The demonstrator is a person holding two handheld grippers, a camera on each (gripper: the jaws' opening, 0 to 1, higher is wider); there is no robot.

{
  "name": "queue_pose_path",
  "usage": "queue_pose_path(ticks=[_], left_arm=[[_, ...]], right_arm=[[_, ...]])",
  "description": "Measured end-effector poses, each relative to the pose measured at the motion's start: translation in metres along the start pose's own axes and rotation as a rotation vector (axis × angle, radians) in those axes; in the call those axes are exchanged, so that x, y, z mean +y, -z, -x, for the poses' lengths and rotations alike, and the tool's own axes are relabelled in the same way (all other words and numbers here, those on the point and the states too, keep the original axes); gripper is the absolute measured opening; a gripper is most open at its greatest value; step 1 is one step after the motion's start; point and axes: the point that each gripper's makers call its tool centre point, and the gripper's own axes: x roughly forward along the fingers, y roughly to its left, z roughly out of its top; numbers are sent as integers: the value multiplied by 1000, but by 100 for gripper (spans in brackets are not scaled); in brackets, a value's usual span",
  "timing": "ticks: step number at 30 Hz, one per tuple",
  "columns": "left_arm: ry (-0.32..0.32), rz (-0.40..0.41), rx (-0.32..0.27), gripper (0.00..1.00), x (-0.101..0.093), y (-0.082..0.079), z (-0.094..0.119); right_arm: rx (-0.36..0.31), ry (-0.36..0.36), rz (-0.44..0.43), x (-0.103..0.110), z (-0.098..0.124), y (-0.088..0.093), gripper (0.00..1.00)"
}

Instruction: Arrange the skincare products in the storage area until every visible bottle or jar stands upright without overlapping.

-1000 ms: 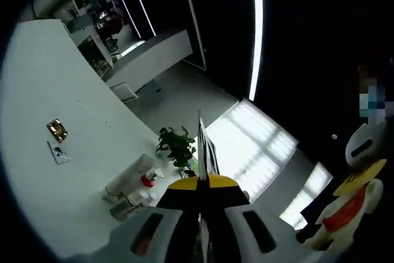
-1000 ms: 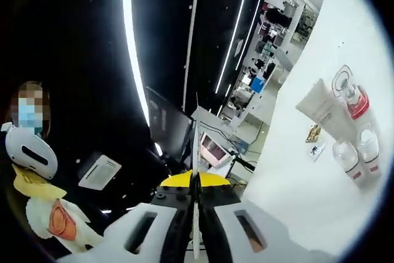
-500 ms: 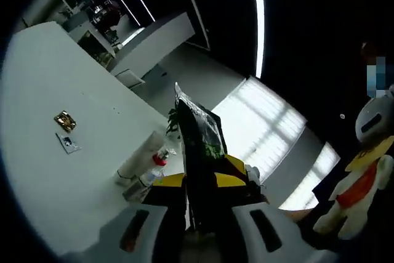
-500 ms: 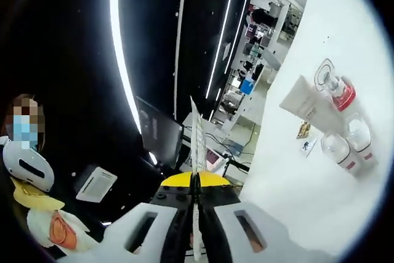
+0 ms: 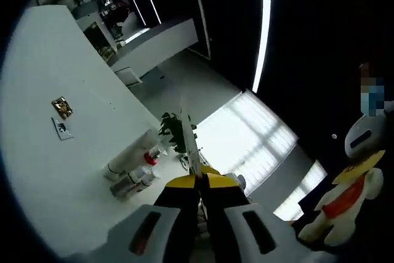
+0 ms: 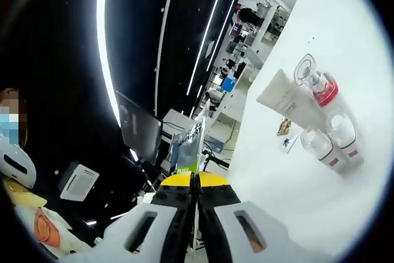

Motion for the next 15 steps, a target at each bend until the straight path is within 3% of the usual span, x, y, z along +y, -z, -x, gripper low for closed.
queue_pose_path(ticks=[3,6,8,15], left_arm=[[-23,16,1,0,7,2,1],[-39,40,-9,0,12,3,2],[-40,61,-27,0,14,1,1],[-54,110,-66,0,21,-4,1]], right_arm=[[8,8,50,-1,0,1,2],[14,37,160,-6,-2,2,4],[30,36,176,-5,-1,5,7],[60,12,224,-2,-1,9,30]])
